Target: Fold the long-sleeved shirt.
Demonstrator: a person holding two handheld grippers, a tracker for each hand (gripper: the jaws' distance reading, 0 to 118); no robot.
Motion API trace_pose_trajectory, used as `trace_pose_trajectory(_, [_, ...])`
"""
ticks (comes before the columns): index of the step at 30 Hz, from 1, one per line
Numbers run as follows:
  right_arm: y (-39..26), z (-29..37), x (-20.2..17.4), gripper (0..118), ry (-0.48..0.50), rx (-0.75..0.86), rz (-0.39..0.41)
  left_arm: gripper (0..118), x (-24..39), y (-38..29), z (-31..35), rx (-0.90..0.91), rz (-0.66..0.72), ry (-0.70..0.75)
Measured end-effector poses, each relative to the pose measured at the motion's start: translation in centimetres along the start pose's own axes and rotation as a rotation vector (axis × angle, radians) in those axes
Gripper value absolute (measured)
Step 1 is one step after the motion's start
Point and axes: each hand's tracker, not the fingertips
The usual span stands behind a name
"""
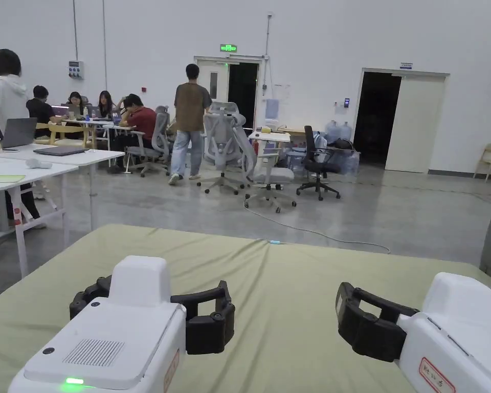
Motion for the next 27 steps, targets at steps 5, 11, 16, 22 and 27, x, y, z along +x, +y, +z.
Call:
trace_pose_trajectory(5, [0.01,-0.01,0.03,118,-0.003,0.000,-0.003,118,-0.01,0.01,-0.02,-0.004,0.003,0.000])
trace_pose_trajectory(11, [-0.04,-0.03,-0.04,118,-0.012,0.000,-0.001,118,-0.04,0.11,0.07,-0.006,0.004,-0.006])
trace_pose_trajectory(16, [0.01,-0.04,0.28,118,-0.017,-0.003,-0.002,118,-0.08,0.16,0.00,-0.005,0.005,-0.002])
trace_pose_trajectory(22, [-0.06,0.07,-0.07,118,-0.008,0.001,0.018,118,-0.05,0.18,0.12,-0.003,0.008,0.000])
trace_pose_trajectory(27, [-0.42,-0.11,-0.11,118,-0.010,-0.011,0.025,118,-0.24,-0.02,0.10,-0.012,0.014,-0.003])
